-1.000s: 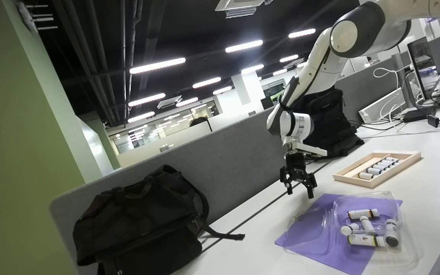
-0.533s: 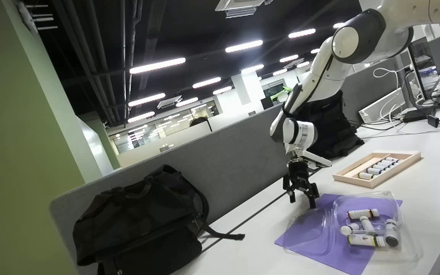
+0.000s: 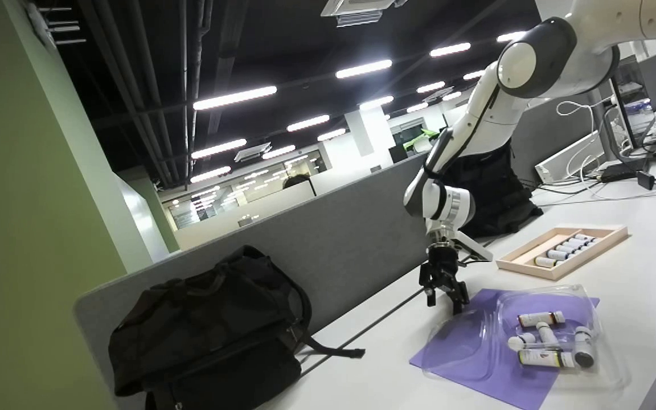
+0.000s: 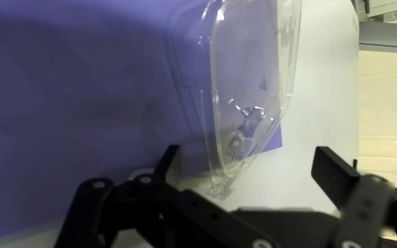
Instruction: Close the lid on the clear container
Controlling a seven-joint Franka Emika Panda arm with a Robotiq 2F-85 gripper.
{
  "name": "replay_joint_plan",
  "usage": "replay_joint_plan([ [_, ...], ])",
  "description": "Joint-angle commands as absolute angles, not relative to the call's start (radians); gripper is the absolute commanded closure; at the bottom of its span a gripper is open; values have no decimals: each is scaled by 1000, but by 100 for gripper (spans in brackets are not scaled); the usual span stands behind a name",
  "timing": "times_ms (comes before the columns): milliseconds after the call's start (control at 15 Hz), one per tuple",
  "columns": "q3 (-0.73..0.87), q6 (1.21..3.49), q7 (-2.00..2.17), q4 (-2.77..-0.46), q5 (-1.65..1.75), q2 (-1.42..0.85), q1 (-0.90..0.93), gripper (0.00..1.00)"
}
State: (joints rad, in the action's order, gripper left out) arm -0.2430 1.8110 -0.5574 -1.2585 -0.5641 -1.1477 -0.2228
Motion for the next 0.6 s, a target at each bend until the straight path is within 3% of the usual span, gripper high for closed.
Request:
replay_joint_plan([
  [0,-288,1775,-586,-1253,-619,-1167,-259,0],
  [533,-277,1511,-539,-1131,-760,-1264,-303,0],
])
